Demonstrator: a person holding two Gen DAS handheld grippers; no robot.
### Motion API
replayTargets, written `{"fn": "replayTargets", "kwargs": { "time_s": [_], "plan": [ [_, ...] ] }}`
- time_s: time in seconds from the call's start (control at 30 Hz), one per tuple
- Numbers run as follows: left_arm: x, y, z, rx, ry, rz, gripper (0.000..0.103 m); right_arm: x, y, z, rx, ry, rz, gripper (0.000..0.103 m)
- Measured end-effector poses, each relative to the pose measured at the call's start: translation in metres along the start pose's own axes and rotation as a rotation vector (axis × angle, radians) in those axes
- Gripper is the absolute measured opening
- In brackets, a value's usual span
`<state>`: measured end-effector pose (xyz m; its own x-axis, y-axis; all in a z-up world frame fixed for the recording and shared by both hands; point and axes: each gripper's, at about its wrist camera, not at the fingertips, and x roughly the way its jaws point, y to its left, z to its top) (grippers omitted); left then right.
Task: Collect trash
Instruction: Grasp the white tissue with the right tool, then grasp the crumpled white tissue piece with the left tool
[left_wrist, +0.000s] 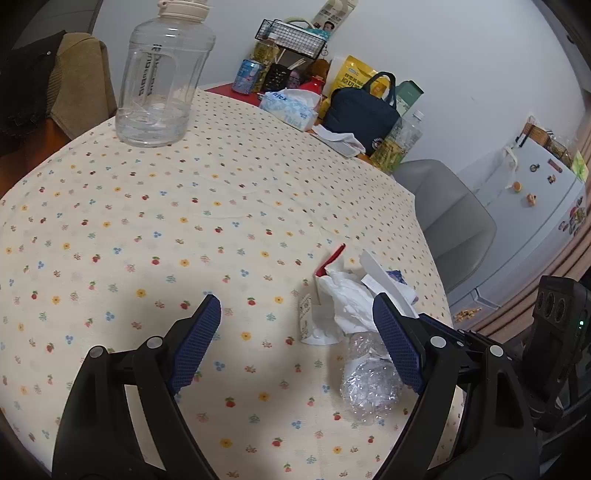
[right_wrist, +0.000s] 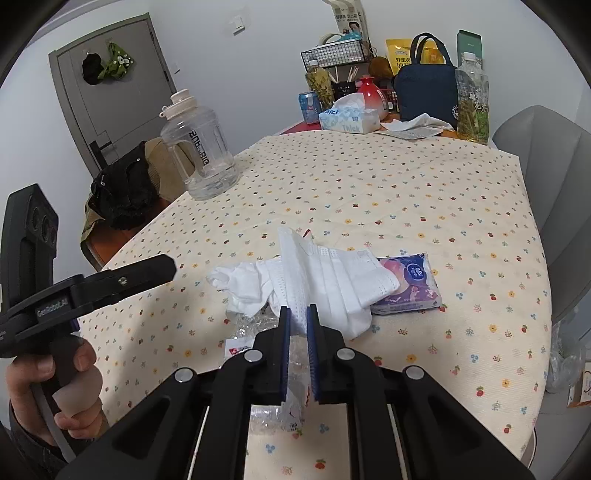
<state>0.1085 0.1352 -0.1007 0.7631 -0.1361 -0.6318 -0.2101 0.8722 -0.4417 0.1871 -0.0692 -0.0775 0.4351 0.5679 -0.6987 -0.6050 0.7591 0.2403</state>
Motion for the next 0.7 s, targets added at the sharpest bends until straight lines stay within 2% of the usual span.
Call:
{"fn": "replayTargets", "kwargs": {
  "time_s": [0.2, 0.43, 0.5, 0.57, 0.63, 0.7],
  "plan": [
    [0.013, -0.018, 0.001, 0.038, 0.012, -0.020, 0.083, -0.022, -0.003, -0.001, 0.004, -0.045, -0.005, 0.009],
    [0.040, -0.039, 0.004, 0.066, 0.051, -0.044, 0.067, -0.058, -0.023, -0.004, 0.034, -0.101, -0.029, 0.009],
    [0.050, -0.045, 0.003, 0.079, 0.075, -0.047, 0.055, -0.068, -0.029, -0.007, 0.041, -0.113, -0.038, 0.009],
    [0.060, -0.050, 0.001, 0.085, 0.107, -0.040, 0.019, -0.076, -0.034, -0.010, 0.049, -0.123, -0.048, 0.009],
    [0.061, -0.053, 0.000, 0.087, 0.109, -0.040, 0.008, -0.086, -0.042, -0.014, 0.061, -0.134, -0.061, 0.009],
    [0.054, -0.059, 0.001, 0.108, 0.084, -0.044, 0.006, -0.093, -0.048, -0.017, 0.074, -0.144, -0.073, 0.009]
  ]
}}
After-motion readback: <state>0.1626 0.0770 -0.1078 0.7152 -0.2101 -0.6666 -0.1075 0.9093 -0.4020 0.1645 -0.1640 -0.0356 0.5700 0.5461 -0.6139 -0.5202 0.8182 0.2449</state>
